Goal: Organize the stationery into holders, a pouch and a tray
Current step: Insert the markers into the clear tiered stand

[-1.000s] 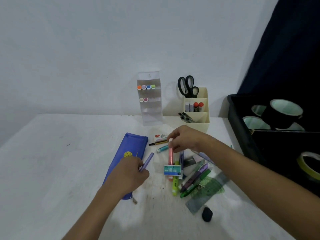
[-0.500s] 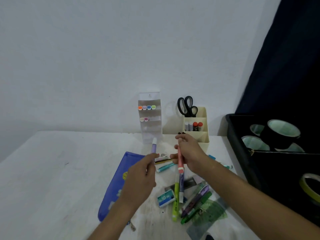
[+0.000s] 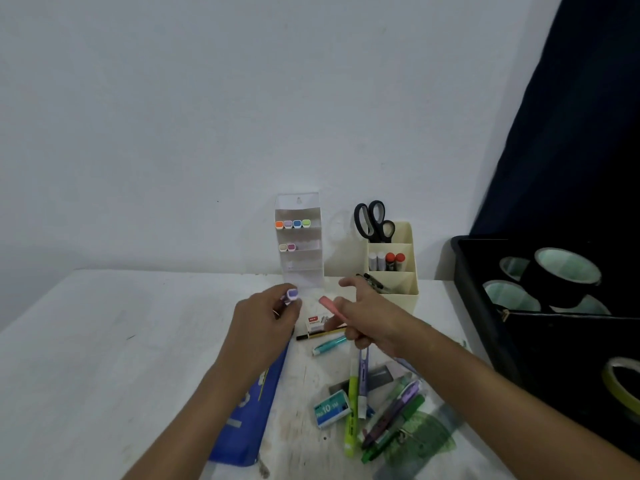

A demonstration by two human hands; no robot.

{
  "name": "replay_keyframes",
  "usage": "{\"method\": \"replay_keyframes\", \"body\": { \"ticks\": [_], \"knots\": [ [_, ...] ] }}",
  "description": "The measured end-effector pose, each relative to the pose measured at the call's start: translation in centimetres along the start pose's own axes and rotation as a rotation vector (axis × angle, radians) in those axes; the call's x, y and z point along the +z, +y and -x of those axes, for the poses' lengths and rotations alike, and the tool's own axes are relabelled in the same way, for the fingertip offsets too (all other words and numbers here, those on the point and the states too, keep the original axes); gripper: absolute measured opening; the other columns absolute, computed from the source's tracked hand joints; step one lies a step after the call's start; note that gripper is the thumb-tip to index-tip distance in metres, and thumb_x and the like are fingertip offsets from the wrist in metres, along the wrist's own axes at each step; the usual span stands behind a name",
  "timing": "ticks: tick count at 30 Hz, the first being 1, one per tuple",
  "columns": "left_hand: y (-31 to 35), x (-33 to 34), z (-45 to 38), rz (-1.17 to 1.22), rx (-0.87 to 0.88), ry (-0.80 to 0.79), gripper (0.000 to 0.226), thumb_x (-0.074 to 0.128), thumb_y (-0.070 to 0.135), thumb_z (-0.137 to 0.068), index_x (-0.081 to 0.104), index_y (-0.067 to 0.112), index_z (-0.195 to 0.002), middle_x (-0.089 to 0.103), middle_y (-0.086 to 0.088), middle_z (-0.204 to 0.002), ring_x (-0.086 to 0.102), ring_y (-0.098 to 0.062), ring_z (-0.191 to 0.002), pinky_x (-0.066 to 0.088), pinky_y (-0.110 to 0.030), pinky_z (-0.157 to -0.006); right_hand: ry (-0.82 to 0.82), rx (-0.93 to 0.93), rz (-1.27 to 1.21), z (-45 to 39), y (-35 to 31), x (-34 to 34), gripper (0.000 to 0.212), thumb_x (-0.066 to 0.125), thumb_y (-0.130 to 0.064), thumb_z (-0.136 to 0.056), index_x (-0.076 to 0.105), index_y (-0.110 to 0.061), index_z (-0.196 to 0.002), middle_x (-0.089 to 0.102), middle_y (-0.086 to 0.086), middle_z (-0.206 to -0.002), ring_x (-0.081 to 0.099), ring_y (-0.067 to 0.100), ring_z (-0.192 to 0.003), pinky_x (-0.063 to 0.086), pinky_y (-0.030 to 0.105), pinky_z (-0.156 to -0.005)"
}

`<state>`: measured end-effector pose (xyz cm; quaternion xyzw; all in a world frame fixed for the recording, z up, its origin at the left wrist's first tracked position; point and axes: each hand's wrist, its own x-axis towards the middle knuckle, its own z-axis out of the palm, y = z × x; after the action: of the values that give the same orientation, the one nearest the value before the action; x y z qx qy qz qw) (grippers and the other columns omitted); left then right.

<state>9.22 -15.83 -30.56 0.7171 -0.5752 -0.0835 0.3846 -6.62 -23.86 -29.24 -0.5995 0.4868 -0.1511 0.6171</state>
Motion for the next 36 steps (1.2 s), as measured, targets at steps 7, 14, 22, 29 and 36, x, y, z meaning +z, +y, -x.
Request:
{"method": "replay_keyframes", "body": {
  "ticks": [7, 14, 22, 29, 36],
  "knots": [
    [0.7, -2.2, -3.4, -0.038, 0.122, 0.111, 0.014, 0.07, 0.025, -0.085, 0.071, 0.015, -0.094, 0.066, 0.009, -0.077, 0.065, -0.01, -0.069, 0.047, -0.02, -0.071, -0.083, -0.182, 0.366, 0.5, -1.7, -1.2, 0.056, 0.063, -0.009, -0.087, 0.035, -0.027, -0.131, 0.054, 0.009, -0.113, 0.059, 0.018, -0.079, 0.056, 0.027, -0.067],
    [1.3, -2.7, -5.2, -0.093, 0.3, 0.19, 0.013, 0.072, 0.018, -0.083, 0.072, 0.014, -0.095, 0.066, 0.005, -0.083, 0.064, -0.013, -0.065, 0.04, -0.008, -0.063, 0.105, -0.384, 0.442, 0.1, -3.4, -1.1, 0.022, 0.046, -0.026, -0.1, 0.044, -0.018, -0.12, 0.065, 0.006, -0.089, 0.064, 0.012, -0.059, 0.053, 0.022, -0.05],
    [-0.2, -0.8, -8.0, -0.201, 0.339, 0.151, 0.02, 0.067, 0.025, -0.088, 0.072, 0.016, -0.106, 0.071, -0.001, -0.095, 0.062, -0.015, -0.071, 0.046, -0.019, -0.068, 0.598, -0.773, 0.737, -3.7, -3.4, -0.1, 0.031, 0.041, -0.034, -0.102, 0.064, -0.013, -0.103, 0.053, -0.003, -0.079, 0.048, 0.009, -0.067, 0.031, 0.012, -0.055],
    [-0.8, 0.8, -10.0, -0.329, 0.256, 0.036, 0.03, 0.059, 0.032, -0.093, 0.065, 0.021, -0.12, 0.066, -0.001, -0.12, 0.064, -0.022, -0.099, 0.049, -0.028, -0.085, 0.499, -0.686, 0.753, -8.0, -3.9, 0.7, 0.029, 0.048, -0.026, -0.1, 0.069, -0.007, -0.103, 0.065, 0.012, -0.091, 0.058, 0.018, -0.079, 0.038, 0.019, -0.066],
    [-1.2, 1.7, -11.7, -0.384, 0.226, -0.081, 0.03, 0.056, 0.021, -0.095, 0.062, 0.023, -0.124, 0.064, -0.003, -0.124, 0.062, -0.023, -0.106, 0.048, -0.03, -0.09, 0.348, -0.573, 0.822, -10.7, -4.6, 0.4, 0.021, 0.057, -0.007, -0.09, 0.067, -0.006, -0.11, 0.069, 0.014, -0.103, 0.066, 0.026, -0.091, 0.048, 0.024, -0.078]
  ]
}}
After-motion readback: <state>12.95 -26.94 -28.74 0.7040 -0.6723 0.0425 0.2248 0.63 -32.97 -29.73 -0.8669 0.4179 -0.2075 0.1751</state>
